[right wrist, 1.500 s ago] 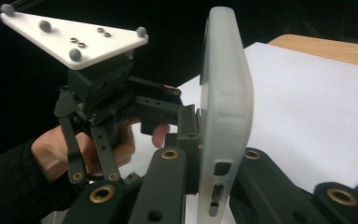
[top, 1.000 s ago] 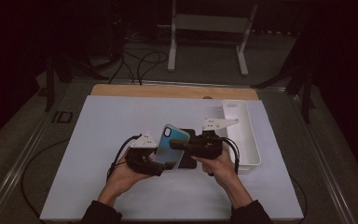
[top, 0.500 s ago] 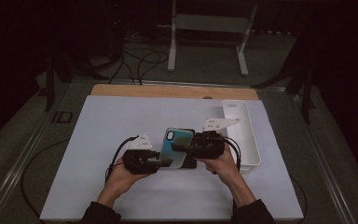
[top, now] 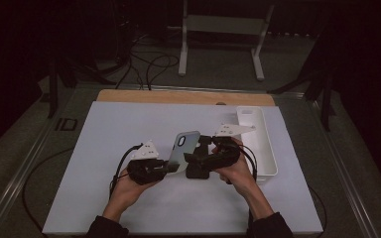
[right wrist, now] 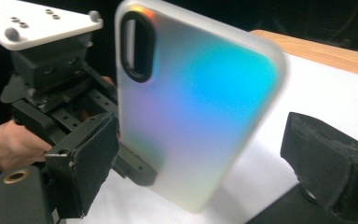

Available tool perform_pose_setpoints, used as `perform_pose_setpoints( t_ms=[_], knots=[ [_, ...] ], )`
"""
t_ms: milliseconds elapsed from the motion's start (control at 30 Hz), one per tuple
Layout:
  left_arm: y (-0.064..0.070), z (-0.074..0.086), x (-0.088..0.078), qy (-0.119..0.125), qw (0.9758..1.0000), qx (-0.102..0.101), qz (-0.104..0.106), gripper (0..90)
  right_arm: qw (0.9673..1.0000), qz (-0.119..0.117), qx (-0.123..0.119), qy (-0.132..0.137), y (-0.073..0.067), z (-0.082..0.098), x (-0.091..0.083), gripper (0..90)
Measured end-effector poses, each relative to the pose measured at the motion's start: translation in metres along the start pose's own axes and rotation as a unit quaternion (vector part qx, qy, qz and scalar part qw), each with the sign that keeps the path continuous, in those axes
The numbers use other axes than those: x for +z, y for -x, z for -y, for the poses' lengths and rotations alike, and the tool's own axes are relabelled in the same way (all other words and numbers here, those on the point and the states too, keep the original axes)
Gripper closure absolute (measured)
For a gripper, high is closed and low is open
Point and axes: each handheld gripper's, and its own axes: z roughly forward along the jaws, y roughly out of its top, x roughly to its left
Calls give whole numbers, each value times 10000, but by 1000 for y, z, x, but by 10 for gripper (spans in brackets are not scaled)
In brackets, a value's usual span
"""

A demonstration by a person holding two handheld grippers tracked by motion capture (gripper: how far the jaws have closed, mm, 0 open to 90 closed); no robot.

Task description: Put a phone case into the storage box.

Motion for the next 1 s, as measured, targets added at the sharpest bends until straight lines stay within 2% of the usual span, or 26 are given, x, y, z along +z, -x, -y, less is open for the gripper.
perform_pose_setpoints(
  t_ms=[200, 533, 633, 833, 1000],
  knots=[
    [0, 0, 0, 25, 9996, -56, -285, 810, 9997, 167, 174, 31, 2, -1, -5, 112],
    [4, 1, 1, -41, 9976, 17, -688, 810, 9982, 370, 445, 175, 2, -5, -9, 113],
    [5, 1, 2, -42, 9973, 33, -733, 810, 9976, 478, 461, 212, -1, -7, -9, 108],
    [5, 0, 2, -32, 9970, 27, -768, 810, 9968, 446, 597, 297, -5, -11, -4, 103],
    [7, 0, 4, -31, 9969, 63, -786, 810, 9967, 456, 581, 323, -10, -12, 1, 99]
  ],
)
